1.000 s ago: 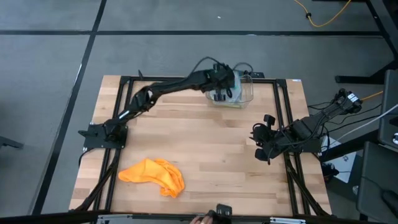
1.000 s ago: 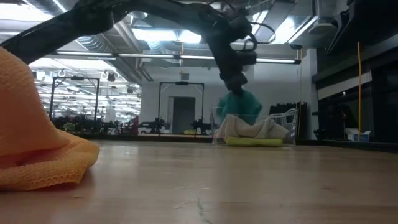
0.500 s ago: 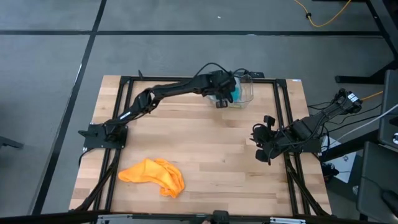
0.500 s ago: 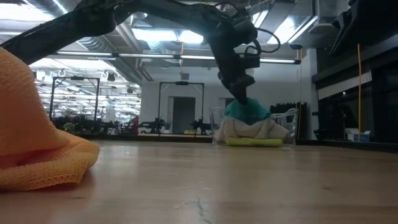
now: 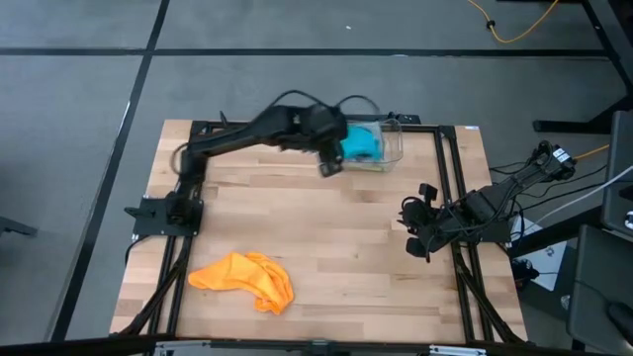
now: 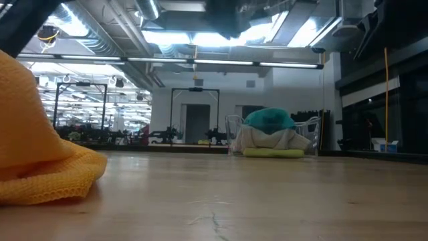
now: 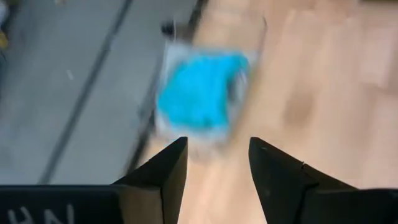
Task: Fold microfiber towels
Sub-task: Fold the yellow microfiber towel
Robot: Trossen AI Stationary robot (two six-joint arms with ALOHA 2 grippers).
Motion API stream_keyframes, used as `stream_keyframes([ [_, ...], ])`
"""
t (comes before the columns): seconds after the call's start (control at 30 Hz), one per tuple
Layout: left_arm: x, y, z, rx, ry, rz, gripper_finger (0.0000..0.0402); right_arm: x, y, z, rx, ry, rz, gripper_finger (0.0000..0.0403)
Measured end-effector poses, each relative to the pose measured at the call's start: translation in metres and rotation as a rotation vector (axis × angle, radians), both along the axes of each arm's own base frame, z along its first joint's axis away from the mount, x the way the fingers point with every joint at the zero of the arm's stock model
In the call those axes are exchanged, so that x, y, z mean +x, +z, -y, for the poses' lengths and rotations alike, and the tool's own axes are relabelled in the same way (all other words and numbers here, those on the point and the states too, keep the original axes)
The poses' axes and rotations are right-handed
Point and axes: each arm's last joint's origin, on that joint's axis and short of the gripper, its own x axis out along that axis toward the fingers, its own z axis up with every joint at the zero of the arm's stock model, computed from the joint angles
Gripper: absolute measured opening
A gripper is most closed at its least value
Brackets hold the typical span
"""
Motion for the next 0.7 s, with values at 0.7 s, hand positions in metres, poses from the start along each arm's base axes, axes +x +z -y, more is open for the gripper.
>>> stream_keyframes([
  [0.7,-0.118,0.0,0.174,-0.151,-0.118,-0.242,0.0163,0.159,-0.054,-0.056,-0.022,0.586,0.305,0.0094],
])
